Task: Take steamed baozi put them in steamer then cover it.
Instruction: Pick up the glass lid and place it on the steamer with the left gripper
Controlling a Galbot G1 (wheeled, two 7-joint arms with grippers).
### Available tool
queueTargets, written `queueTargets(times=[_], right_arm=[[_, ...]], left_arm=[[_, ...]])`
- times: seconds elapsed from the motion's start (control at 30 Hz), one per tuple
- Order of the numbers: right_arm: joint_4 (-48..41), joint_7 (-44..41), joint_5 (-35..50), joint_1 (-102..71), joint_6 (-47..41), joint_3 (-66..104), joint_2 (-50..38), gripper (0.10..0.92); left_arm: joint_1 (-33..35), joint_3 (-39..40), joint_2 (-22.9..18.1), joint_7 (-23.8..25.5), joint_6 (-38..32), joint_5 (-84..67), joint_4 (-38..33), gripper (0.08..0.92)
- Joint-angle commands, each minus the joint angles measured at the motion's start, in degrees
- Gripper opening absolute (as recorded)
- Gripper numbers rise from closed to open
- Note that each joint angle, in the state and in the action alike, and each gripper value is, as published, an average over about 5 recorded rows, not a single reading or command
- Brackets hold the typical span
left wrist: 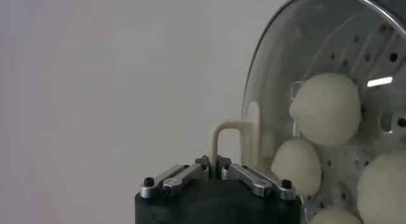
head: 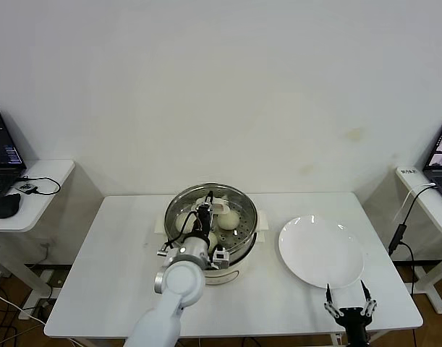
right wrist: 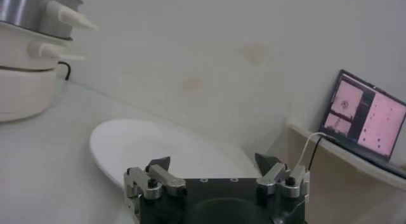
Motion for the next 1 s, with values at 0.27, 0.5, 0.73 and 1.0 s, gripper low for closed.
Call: queueTargets(times=[0.27,0.5,0.73,1.0], right_arm=[[0.0,0.0,-0.3,-0.5,0.5,-0.2,0.0,0.823],[-0.2,0.0,-0.3,-0.5,0.5,-0.2,0.0,0.823],[-0.3,-0.1,-0.3,-0.5,0.4,-0.3,0.0,0.823],[-0.4,-0.1,-0.4,-0.7,0.5,-0.3,0.0,0.823]], left_arm=[[0.6,-0.7,-1.5,-0.8,-0.8,0.8,2.2,0.132],[1.2,-0.8,-1.7,-1.4,-1.2,-0.4,1.0,0.136],[5.1,-1.2,1.3,-1.2,-0.9,-3.5,-6.6,0.283],[15.1,-4.2,7.5,-3.2,-1.6,-13.8,-18.1,0.517]])
